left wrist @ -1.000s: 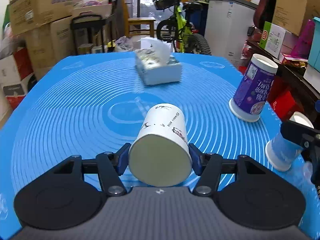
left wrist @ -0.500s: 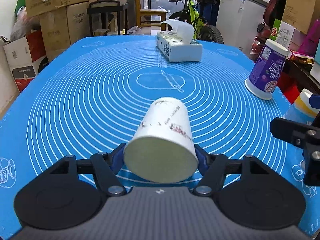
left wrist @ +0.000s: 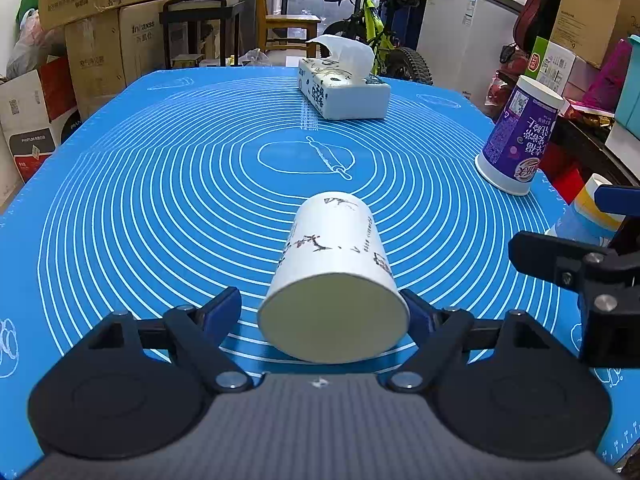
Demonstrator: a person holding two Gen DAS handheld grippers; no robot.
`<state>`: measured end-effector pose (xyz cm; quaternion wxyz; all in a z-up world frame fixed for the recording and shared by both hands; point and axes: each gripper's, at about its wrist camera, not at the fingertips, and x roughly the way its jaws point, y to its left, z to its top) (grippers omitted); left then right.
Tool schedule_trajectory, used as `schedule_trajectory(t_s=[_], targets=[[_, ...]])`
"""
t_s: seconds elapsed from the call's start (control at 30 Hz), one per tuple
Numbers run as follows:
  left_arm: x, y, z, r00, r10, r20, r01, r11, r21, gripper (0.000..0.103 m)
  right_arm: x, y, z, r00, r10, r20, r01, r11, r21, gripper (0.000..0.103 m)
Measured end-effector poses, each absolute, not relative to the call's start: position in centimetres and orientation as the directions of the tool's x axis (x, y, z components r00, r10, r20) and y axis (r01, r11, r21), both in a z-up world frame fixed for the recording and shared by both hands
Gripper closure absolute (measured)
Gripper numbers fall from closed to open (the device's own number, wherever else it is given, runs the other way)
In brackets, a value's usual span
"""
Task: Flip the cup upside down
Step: 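Release the cup from the left gripper while the right gripper grasps its body, then lift and rotate the white cup with the right gripper, rim down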
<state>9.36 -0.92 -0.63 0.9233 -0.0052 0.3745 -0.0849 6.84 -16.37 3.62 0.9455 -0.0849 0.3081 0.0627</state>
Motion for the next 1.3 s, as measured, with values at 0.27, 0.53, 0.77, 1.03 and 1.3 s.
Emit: schedule_trajectory(t_s=[0.27,0.53,0.77,1.03,1.3], targets=[[8.3,-0.5,0.6,0.716,-0.190,-0.672,0.164,0.981,-0.103,0.016,6.5,-16.2,4.8,0.812,0.078,-0.578,-0.170,0.980,-0.107,0.003],[6.0,0.9,3.1,0.753,-0.192,-0.629,0.175,0.980,-0.090,0.013,8.5,-14.9,6.6,0.742,0.181,-0.646,-0.254,0.967,-0.021,0.003],[5.8,4.5,4.1,0.789,-0.111,-0.605,0.096,0.994,-0.056,0.012,14.7,-13.7,5.4,0.529,0.318,-0.787,-0.232,0.946,0.226,0.004],[7.0,8.1,2.9,0.782,-0.036,-0.623,-0.021,0.996,-0.084,0.012,20.0,-12.9,1.0,0.332,0.299,-0.895,-0.106,0.954,0.280,0.032],[7.6,8.2,1.9,0.766,-0.035,-0.642,-0.023,0.996,-0.082,0.012,19.0,-11.4,1.4,0.324,0.342,-0.882,-0.182,0.938,0.296,0.042]])
